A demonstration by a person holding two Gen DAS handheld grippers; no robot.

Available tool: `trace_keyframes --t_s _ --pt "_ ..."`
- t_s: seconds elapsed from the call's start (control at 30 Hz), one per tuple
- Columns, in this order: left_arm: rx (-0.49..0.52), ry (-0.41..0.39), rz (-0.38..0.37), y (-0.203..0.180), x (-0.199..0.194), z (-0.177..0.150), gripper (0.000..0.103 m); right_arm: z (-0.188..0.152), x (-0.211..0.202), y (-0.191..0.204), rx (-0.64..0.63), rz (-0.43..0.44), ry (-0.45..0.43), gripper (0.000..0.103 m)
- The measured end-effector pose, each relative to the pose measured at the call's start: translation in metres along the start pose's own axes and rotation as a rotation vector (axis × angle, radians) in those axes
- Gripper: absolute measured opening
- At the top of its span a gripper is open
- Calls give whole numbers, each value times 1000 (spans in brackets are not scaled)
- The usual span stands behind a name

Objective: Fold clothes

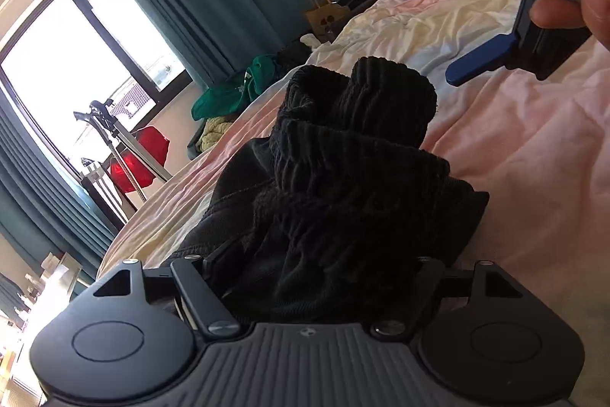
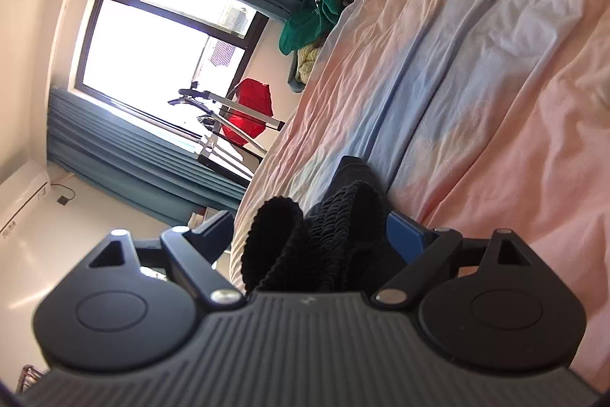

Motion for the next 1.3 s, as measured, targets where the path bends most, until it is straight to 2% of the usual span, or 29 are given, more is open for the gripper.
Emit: trace_keyframes --t_s 0.1,0.23,0.33,0.43,0.5,0.57,0.63,0.77,0.8,0.83,0.93,1.03,1.1,1.17,1.3 --pt "16 -19 -31 1 -27 -23 84 -5 6 7 -39 -8 47 90" --pt "7 -58 -14 17 -45 -56 84 -14 14 14 -102 -30 110 90" --pt "-83 -66 31 33 -49 -83 87 -17 22 13 -115 -86 119 90" --pt "-155 -26 12 36 -49 -98 86 -20 34 14 -143 -137 140 90" --pt "-106 -39 23 41 -47 -99 87 -20 43 17 -165 -150 151 89" --pt "-80 -57 39 46 -50 -98 87 -17 55 17 -128 -144 180 89" --pt "-128 -44 46 57 -50 -102 87 -12 69 14 -18 -107 235 82" --pt "-288 5 30 79 -43 -108 88 -6 90 12 -44 -148 299 82" --pt "-339 15 19 85 -42 -107 88 -5 92 10 -25 -139 305 75" --pt "-372 17 15 90 -41 -107 89 -5 95 7 -6 -129 311 58" --pt "-447 14 12 103 -40 -105 89 -3 103 -1 45 -102 331 38" --pt "-442 5 29 104 -42 -104 89 -5 117 3 -3 -80 381 37" --pt "-443 -3 37 103 -42 -100 89 -4 123 14 -74 -73 386 37" --pt "-458 -22 37 103 -43 -96 89 -3 127 25 -141 -65 385 26" --pt "-470 -76 -14 107 -44 -86 89 13 124 43 -154 12 298 22"
Point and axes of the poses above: each gripper's, at about its wrist camera, not at the fingertips, and x roughly the way its jaws point, y to its left, z to its top, the point moved 5 cm from there along x, roughly the way its jaws point, and after that the axes turned 3 degrees about -y, right-handed, at the moved point
